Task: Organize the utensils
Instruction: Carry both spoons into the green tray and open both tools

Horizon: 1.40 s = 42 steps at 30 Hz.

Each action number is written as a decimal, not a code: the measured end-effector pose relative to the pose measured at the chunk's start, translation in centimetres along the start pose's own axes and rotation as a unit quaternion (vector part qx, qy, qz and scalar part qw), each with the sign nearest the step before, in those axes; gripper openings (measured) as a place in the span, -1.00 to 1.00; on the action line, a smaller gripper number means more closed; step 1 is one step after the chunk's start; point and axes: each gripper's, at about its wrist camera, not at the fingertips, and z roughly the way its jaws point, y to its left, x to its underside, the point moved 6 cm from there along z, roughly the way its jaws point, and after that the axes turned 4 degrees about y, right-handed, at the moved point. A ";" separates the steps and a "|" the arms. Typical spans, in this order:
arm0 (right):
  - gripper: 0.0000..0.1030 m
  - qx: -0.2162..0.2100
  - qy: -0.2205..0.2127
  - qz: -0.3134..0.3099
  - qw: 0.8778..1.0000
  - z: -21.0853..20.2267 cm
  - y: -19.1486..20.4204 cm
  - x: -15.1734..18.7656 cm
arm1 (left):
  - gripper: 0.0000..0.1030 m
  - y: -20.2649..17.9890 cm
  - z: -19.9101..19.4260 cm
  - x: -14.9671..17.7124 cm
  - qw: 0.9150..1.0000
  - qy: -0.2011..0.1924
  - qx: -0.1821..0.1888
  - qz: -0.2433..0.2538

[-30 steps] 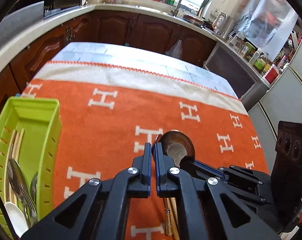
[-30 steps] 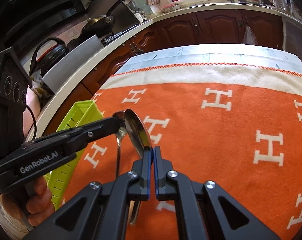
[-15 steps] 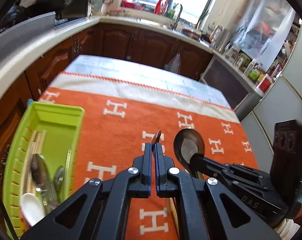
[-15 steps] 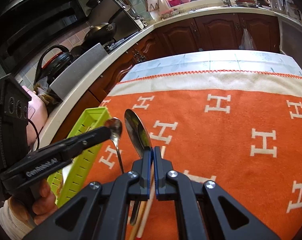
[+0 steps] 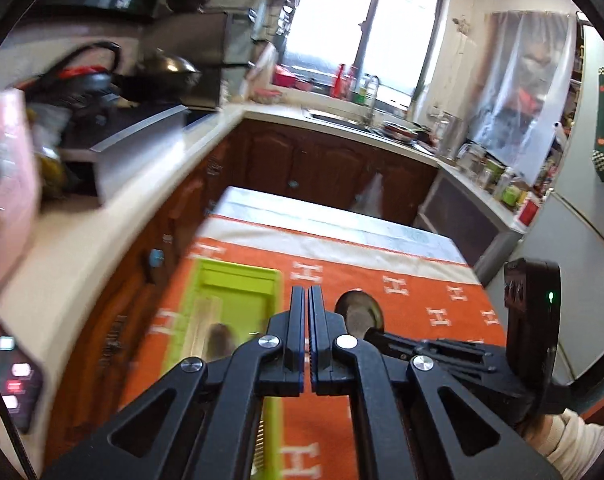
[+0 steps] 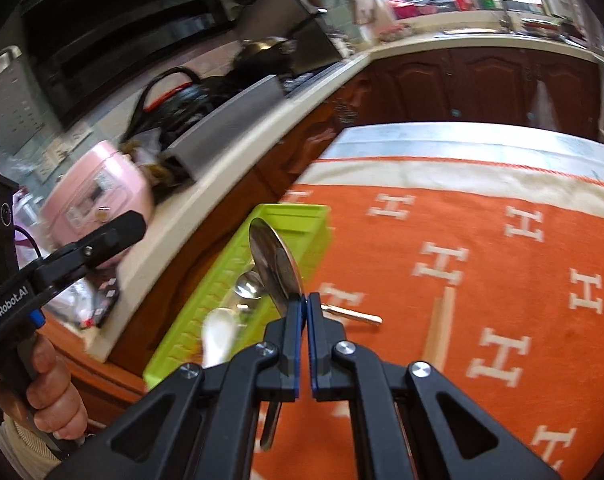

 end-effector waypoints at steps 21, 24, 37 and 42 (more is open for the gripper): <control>-0.86 0.000 0.124 0.072 0.990 11.5 5.7 1.8 | -1.00 9.1 4.9 7.2 0.988 0.116 -0.034 -0.091; -0.80 0.006 0.126 0.064 0.990 11.5 5.9 1.7 | -1.00 9.3 5.6 7.5 0.988 0.120 -0.030 -0.094; -0.73 0.070 0.076 -0.058 0.993 7.5 5.0 -1.0 | -0.98 9.1 7.0 8.4 0.986 0.132 -0.012 -0.100; -0.73 0.112 0.077 -0.118 0.984 6.7 2.9 -1.3 | -0.93 8.6 7.9 8.6 0.985 0.141 -0.005 -0.102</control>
